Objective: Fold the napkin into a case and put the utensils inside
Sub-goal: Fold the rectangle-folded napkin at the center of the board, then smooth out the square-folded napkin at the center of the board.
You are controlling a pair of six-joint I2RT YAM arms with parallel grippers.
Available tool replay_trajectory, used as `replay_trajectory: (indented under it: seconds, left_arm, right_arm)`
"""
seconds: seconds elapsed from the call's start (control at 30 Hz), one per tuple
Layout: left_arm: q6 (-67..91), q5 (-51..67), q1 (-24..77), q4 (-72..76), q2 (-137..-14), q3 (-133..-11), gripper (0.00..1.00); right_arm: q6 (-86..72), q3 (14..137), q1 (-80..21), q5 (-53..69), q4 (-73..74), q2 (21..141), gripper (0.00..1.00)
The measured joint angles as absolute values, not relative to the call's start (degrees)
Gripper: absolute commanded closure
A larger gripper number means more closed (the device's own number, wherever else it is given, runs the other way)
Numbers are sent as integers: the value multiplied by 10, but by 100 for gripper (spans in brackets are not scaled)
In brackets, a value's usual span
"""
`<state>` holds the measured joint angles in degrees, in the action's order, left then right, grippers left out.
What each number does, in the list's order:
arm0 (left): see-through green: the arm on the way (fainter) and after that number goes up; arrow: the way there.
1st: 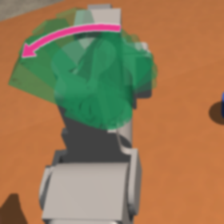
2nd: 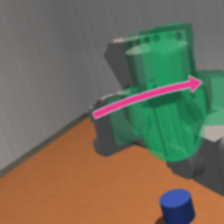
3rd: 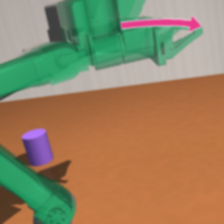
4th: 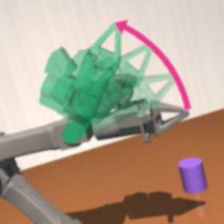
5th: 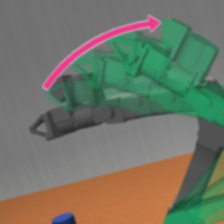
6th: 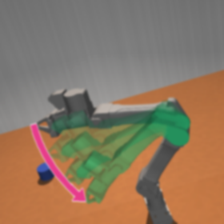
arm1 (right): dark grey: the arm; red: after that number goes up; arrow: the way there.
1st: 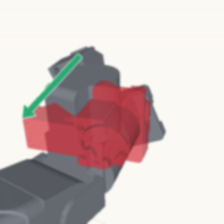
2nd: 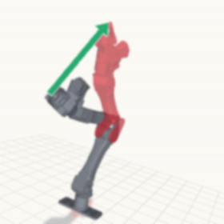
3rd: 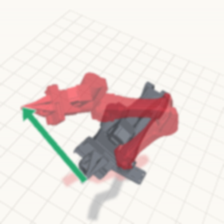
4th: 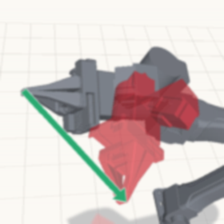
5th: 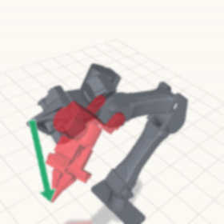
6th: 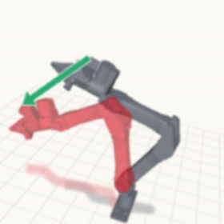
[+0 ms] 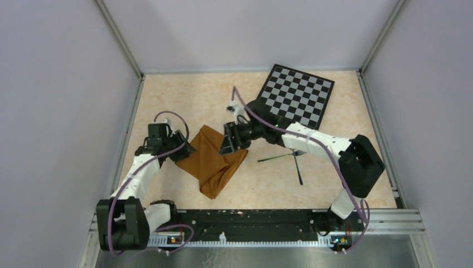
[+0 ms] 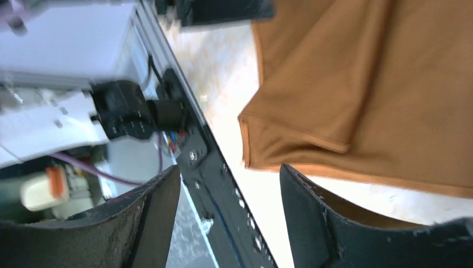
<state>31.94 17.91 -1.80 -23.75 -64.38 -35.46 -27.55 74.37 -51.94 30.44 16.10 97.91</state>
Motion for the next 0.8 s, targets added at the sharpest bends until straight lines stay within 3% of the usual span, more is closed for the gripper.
replay_trajectory:
  seconds: [0.1,0.17,0.43,0.8]
  left_arm:
    - [314,183,-18,-251,-630,-361,47]
    - [313,189,-18,-258,-626,-361,46]
    - [309,217,-18,-279,-608,-368,44]
    - [287,215,-18,-318,-575,-453,42]
  right_arm:
    - [-321,705,-450,347,84,970,24]
    - [-329,707,-424,352,57,1000,23]
    - [-324,707,-431,371,42,1113,38]
    - [-332,710,-445,392,-8,1174,48]
